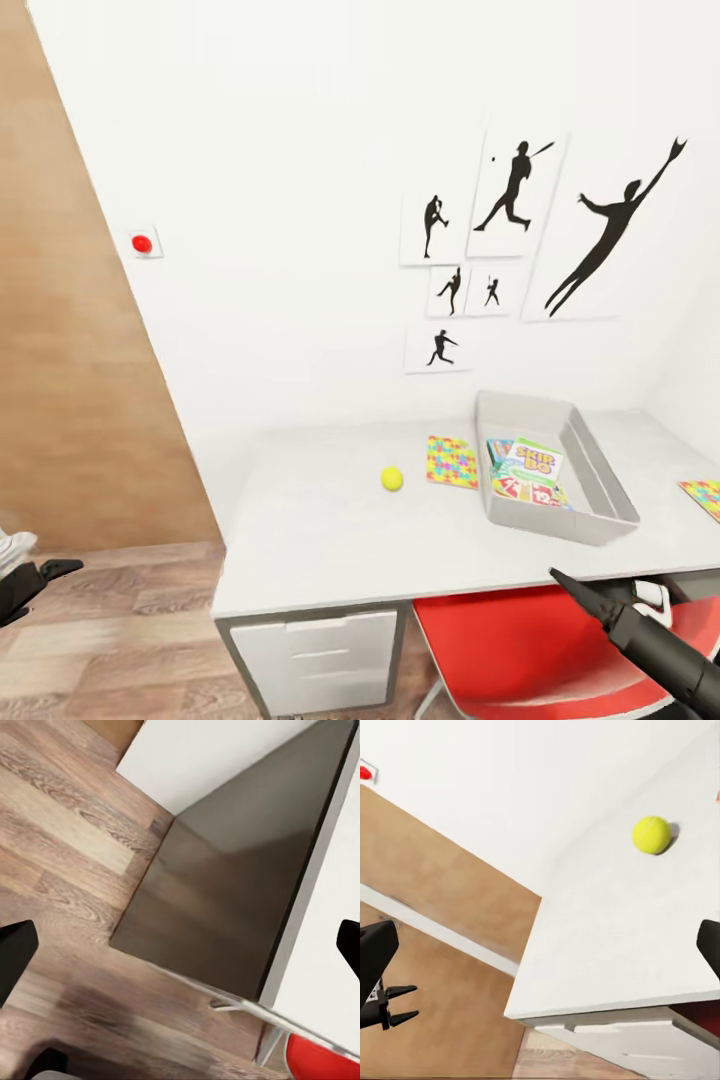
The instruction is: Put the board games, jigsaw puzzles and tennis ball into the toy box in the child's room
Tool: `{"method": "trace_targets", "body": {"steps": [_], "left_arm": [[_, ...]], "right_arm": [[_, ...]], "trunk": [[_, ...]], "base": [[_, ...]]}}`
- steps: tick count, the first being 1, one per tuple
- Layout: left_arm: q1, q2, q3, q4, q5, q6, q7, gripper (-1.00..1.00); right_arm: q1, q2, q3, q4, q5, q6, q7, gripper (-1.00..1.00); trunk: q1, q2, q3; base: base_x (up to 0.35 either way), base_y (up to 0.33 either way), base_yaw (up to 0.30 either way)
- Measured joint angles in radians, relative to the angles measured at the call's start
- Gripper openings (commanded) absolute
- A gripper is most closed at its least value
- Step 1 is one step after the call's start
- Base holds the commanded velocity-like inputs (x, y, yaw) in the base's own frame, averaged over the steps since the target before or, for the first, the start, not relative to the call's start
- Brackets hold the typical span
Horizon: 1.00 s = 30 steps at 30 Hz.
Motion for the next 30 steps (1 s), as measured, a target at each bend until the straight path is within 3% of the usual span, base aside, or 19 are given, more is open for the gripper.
{"method": "trace_targets", "body": {"steps": [16, 20, 22, 25, 27, 30], "left_arm": [[0.0, 0.0, -0.003, 0.0, 0.0, 0.0, 0.0, 1.0], [0.0, -0.001, -0.014, 0.0, -0.019, -0.001, 0.001, 1.0], [0.0, -0.001, -0.031, 0.001, -0.046, -0.005, 0.003, 1.0], [0.0, -0.002, -0.069, 0.001, -0.114, -0.034, 0.005, 1.0], [-0.001, -0.004, -0.107, 0.001, -0.207, -0.099, 0.007, 1.0], [-0.001, -0.007, -0.135, 0.003, -0.294, -0.164, 0.008, 1.0]], "right_arm": [[0.0, -0.001, 0.0, 0.009, 0.002, -0.001, -0.002, 1.0], [0.0, -0.001, 0.0, 0.009, 0.002, -0.001, -0.003, 1.0], [0.0, -0.001, 0.0, 0.009, 0.003, -0.001, -0.003, 1.0], [0.0, -0.001, 0.0, 0.009, 0.003, -0.001, -0.004, 1.0], [0.0, -0.001, 0.0, 0.009, 0.004, -0.001, -0.007, 1.0], [0.0, -0.001, 0.0, 0.009, 0.004, -0.001, -0.01, 1.0]], "trunk": [[0.0, 0.0, -0.017], [0.0, 0.0, -0.022], [0.0, 0.0, -0.023], [0.0, 0.0, -0.025], [0.0, 0.0, -0.025], [0.0, 0.0, -0.025]], "base": [[0.001, 0.245, 0.221], [0.073, 0.054, 0.142], [0.076, 0.027, 0.075], [0.049, 0.015, 0.041], [0.023, 0.007, 0.02], [0.044, 0.004, 0.011]]}}
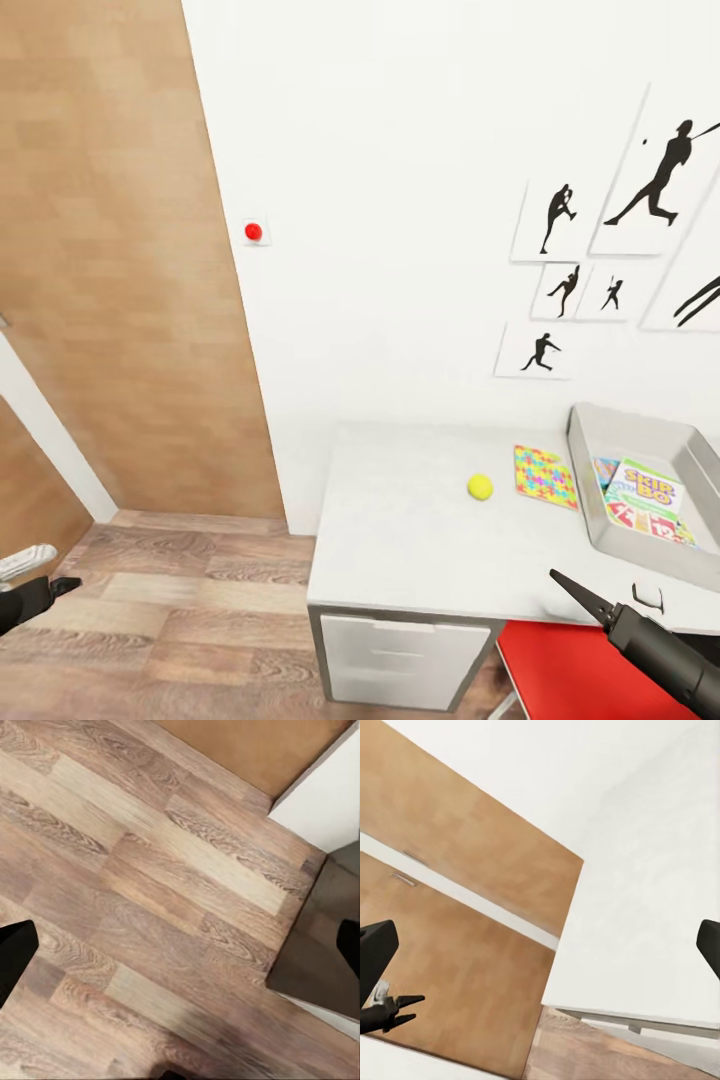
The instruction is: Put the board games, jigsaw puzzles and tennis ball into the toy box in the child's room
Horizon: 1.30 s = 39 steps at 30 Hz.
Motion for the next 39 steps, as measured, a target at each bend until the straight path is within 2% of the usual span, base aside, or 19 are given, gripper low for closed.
{"method": "trace_targets", "body": {"steps": [1, 2, 5, 6, 9, 13, 17, 18, 22, 23, 26, 32, 39], "left_arm": [[0.0, -0.003, -0.008, 0.001, -0.027, -0.019, 0.001, 1.0], [0.0, -0.012, -0.022, 0.003, -0.079, -0.047, 0.001, 1.0], [0.0, -0.036, -0.037, 0.004, -0.147, -0.072, -0.002, 1.0], [0.0, -0.051, -0.043, 0.003, -0.177, -0.081, -0.004, 1.0], [-0.001, -0.07, -0.049, 0.003, -0.209, -0.09, -0.007, 1.0], [-0.003, -0.079, -0.052, 0.007, -0.222, -0.094, -0.024, 1.0], [-0.013, -0.077, -0.053, 0.021, -0.219, -0.095, -0.11, 1.0], [-0.026, -0.074, -0.053, 0.047, -0.216, -0.096, -0.167, 1.0], [-0.076, -0.072, -0.051, 0.161, -0.228, -0.1, -0.308, 1.0], [-0.107, -0.072, -0.052, 0.225, -0.236, -0.104, -0.37, 1.0], [-0.157, -0.071, -0.054, 0.311, -0.269, -0.116, -0.46, 1.0], [-0.187, -0.074, -0.054, 0.355, -0.332, -0.126, -0.513, 1.0], [-0.196, -0.075, -0.054, 0.364, -0.352, -0.128, -0.521, 1.0]], "right_arm": [[0.0, 0.0, 0.0, 0.0, 0.0, 0.0, -0.001, 1.0], [0.0, 0.0, 0.0, 0.0, 0.0, 0.0, -0.003, 1.0], [0.0, 0.0, 0.0, 0.0, 0.0, 0.0, -0.01, 1.0], [0.0, 0.0, 0.001, 0.0, 0.0, 0.0, -0.016, 1.0], [0.0, 0.001, 0.002, 0.0, 0.0, 0.0, -0.033, 1.0], [0.0, 0.001, 0.004, 0.0, 0.0, 0.0, -0.063, 1.0], [0.0, 0.001, 0.005, 0.0, 0.0, 0.001, -0.091, 1.0], [0.0, 0.0, 0.005, 0.0, -0.001, 0.001, -0.098, 1.0], [0.0, 0.0, 0.005, 0.0, -0.001, 0.001, -0.106, 1.0], [0.0, 0.0, 0.005, 0.0, -0.002, 0.0, -0.108, 1.0], [0.0, 0.001, 0.006, 0.0, -0.001, 0.0, -0.111, 1.0], [0.0, 0.003, 0.006, 0.0, 0.0, 0.001, -0.117, 1.0], [0.0, 0.008, 0.007, -0.002, 0.0, 0.002, -0.156, 1.0]], "trunk": [[0.0, 0.0, 0.0], [0.0, 0.0, 0.0], [0.0, 0.0, 0.0], [0.0, 0.0, 0.0], [0.0, 0.0, 0.0], [0.0, 0.0, 0.0], [0.0, 0.0, 0.0], [0.0, 0.0, 0.0], [0.0, 0.0, 0.0], [0.0, 0.0, 0.0], [0.0, 0.0, 0.0], [0.0, 0.0, 0.0], [0.0, 0.0, 0.0]], "base": [[0.083, 0.002, 0.006], [0.067, 0.002, 0.005], [0.041, 0.001, 0.003], [0.022, 0.001, 0.002], [0.012, 0.0, 0.001], [0.004, 0.0, 0.0], [0.001, 0.0, 0.0], [0.0, 0.0, 0.0], [0.0, 0.0, 0.0], [0.0, 0.0, 0.0], [0.0, 0.0, 0.0], [0.0, 0.0, 0.0], [0.135, 0.05, 0.0]]}}
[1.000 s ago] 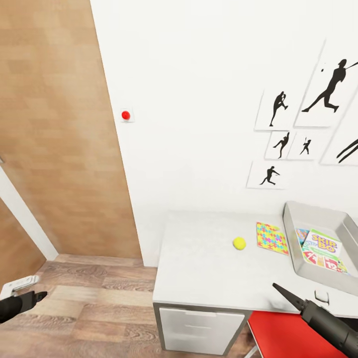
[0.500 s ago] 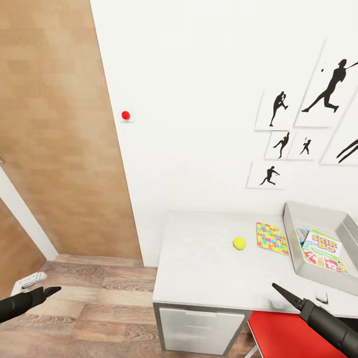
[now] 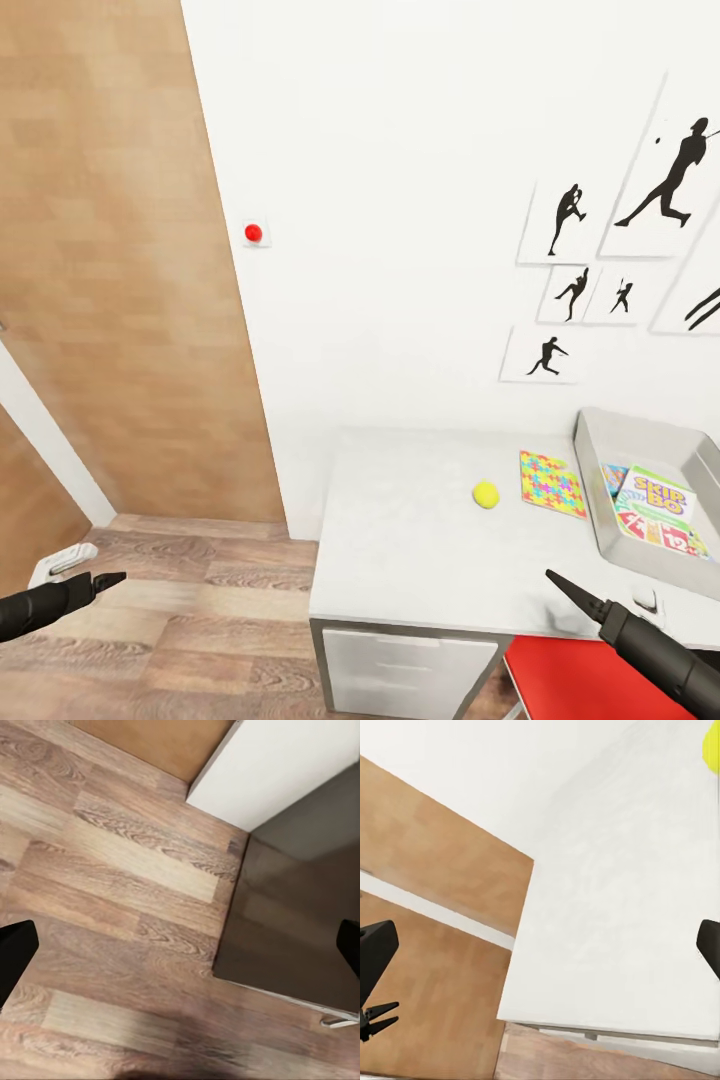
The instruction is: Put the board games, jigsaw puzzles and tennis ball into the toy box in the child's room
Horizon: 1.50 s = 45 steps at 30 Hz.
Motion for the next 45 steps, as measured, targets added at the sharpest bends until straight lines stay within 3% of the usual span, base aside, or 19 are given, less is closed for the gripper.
{"method": "trace_targets", "body": {"steps": [11, 14, 19, 22, 25, 28, 31, 38, 45], "left_arm": [[-0.003, 0.001, 0.0, 0.002, -0.004, -0.004, -0.002, 1.0], [-0.02, -0.016, 0.004, 0.019, -0.004, -0.021, 0.015, 1.0], [-0.019, -0.044, 0.003, 0.035, -0.002, -0.049, 0.032, 1.0], [-0.017, -0.06, 0.019, 0.019, 0.001, -0.032, 0.015, 1.0], [-0.017, -0.061, 0.02, 0.002, 0.001, -0.014, -0.002, 1.0], [-0.017, -0.062, 0.014, -0.006, 0.001, -0.013, -0.019, 1.0], [-0.018, -0.067, 0.01, -0.011, 0.003, -0.016, -0.013, 1.0], [-0.019, -0.072, 0.006, -0.018, 0.005, -0.008, -0.042, 1.0], [-0.019, -0.073, 0.005, -0.019, 0.005, -0.006, -0.056, 1.0]], "right_arm": [[0.0, 0.004, 0.0, 0.002, 0.002, -0.003, -0.053, 1.0], [0.017, 0.021, -0.015, 0.004, -0.014, -0.021, -0.07, 1.0], [0.045, 0.047, -0.005, 0.0, -0.04, -0.048, -0.098, 1.0], [0.028, 0.064, 0.012, -0.003, -0.024, -0.031, -0.115, 1.0], [0.012, 0.074, 0.029, -0.002, -0.009, -0.014, -0.132, 1.0], [-0.005, 0.071, 0.046, 0.002, -0.022, 0.003, -0.15, 1.0], [-0.021, 0.083, 0.031, 0.006, -0.038, -0.014, -0.167, 1.0], [0.017, 0.114, -0.002, 0.01, -0.046, -0.054, -0.129, 1.0], [0.057, 0.124, -0.007, 0.011, -0.048, -0.093, -0.09, 1.0]], "trunk": [[0.0, 0.0, 0.0], [0.0, 0.0, 0.0], [0.0, 0.0, 0.0], [0.0, 0.0, 0.0], [0.0, 0.0, 0.0], [0.0, 0.0, 0.0], [0.0, 0.0, 0.0], [0.0, 0.0, 0.0], [0.0, 0.0, 0.0]], "base": [[0.164, 0.061, 0.0], [0.0, 0.0, 0.0], [0.0, 0.0, 0.0], [0.0, 0.0, 0.0], [0.0, 0.0, 0.0], [0.0, 0.0, 0.0], [0.0, 0.0, 0.0], [0.0, 0.0, 0.0], [0.0, 0.0, 0.0]]}}
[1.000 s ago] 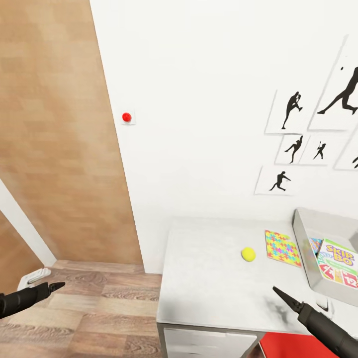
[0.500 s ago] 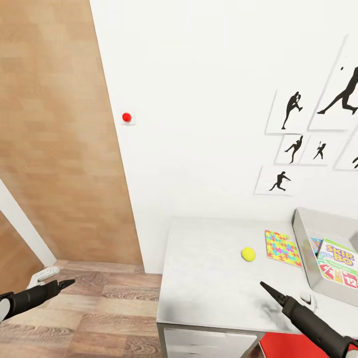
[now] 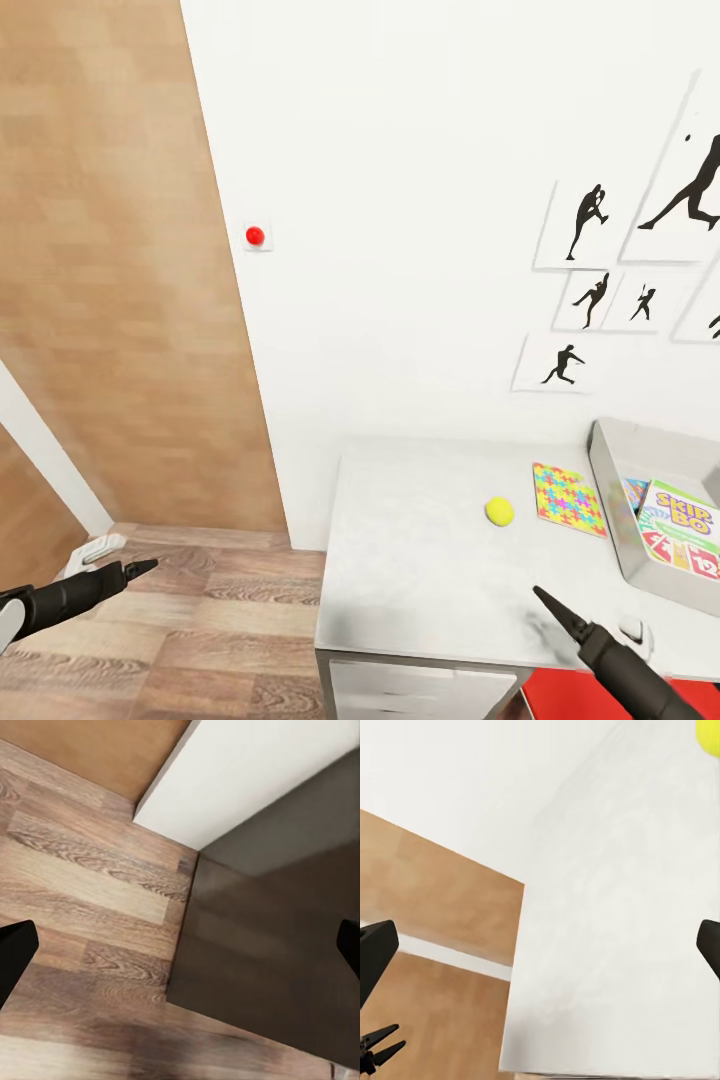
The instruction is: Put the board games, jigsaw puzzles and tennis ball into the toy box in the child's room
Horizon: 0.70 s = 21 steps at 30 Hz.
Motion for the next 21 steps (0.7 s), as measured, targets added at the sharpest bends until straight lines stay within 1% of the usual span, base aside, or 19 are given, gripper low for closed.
{"method": "trace_targets", "body": {"steps": [3, 6, 11, 15, 21], "left_arm": [[0.0, 0.001, 0.0, 0.0, 0.0, 0.0, -0.002, 1.0], [0.0, 0.001, 0.0, -0.001, 0.0, 0.0, -0.003, 1.0], [0.0, 0.001, 0.0, -0.001, 0.0, 0.001, -0.004, 1.0], [0.0, 0.001, 0.0, 0.0, 0.0, 0.0, -0.004, 1.0], [0.0, 0.001, 0.0, -0.001, 0.0, 0.0, -0.004, 1.0]], "right_arm": [[0.017, 0.003, 0.003, -0.001, 0.002, -0.017, 0.01, 1.0], [0.031, 0.003, 0.012, -0.001, 0.003, -0.03, 0.009, 1.0], [0.032, 0.004, 0.033, -0.001, 0.006, -0.034, 0.006, 1.0], [0.032, 0.004, 0.054, -0.002, 0.009, -0.036, 0.005, 1.0], [0.032, 0.004, 0.065, -0.002, 0.011, -0.036, 0.004, 1.0]], "trunk": [[0.0, 0.0, 0.0], [0.0, 0.0, 0.0], [0.0, 0.0, 0.0], [0.0, 0.0, 0.0], [0.0, 0.0, 0.0]], "base": [[0.0, 0.032, 0.0], [0.0, 0.153, 0.0], [0.0, 0.185, 0.0], [0.0, 0.064, 0.0], [0.0, 0.085, 0.0]]}}
